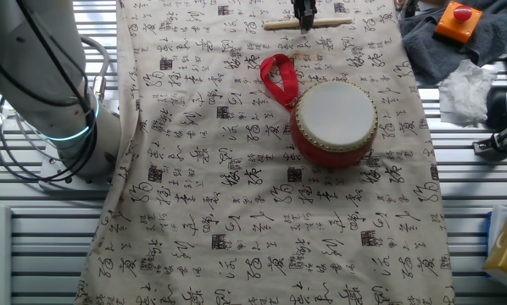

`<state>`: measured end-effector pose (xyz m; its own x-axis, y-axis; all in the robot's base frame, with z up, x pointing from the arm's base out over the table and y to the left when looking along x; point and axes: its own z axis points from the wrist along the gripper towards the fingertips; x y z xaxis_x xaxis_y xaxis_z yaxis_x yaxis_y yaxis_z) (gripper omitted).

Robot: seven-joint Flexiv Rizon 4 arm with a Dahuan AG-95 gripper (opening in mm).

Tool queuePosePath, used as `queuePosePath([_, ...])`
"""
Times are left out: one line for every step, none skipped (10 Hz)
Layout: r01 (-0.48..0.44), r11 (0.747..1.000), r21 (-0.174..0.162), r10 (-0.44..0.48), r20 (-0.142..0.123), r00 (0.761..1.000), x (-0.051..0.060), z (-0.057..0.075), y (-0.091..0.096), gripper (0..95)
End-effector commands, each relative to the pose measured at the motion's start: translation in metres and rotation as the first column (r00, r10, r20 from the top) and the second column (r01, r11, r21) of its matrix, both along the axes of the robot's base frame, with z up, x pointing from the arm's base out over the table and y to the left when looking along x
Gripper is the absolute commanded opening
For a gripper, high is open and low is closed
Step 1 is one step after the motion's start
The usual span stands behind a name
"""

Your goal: Play the drum

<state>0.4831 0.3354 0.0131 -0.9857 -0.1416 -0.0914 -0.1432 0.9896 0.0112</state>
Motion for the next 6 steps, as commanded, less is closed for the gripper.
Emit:
queuePosePath([0.033, 0.999, 0.002, -0.032, -0.014, 0.999, -0.0012, 0.0002, -0.0004, 38.0])
queuePosePath([0.041, 0.999, 0.004, -0.041, -0.016, 0.999, -0.0023, -0.0003, -0.0005, 38.0])
queuePosePath([0.048, 0.999, 0.006, -0.048, -0.020, 0.999, -0.0031, -0.0007, -0.0006, 38.0])
queuePosePath([0.056, 0.998, 0.010, -0.055, -0.024, 0.998, -0.0041, -0.0012, -0.0008, 38.0])
queuePosePath([0.058, 0.998, 0.012, -0.058, -0.026, 0.998, -0.0048, -0.0015, -0.0008, 38.0])
queuePosePath([0.060, 0.998, 0.013, -0.060, -0.026, 0.998, -0.0061, -0.0022, -0.0008, 38.0])
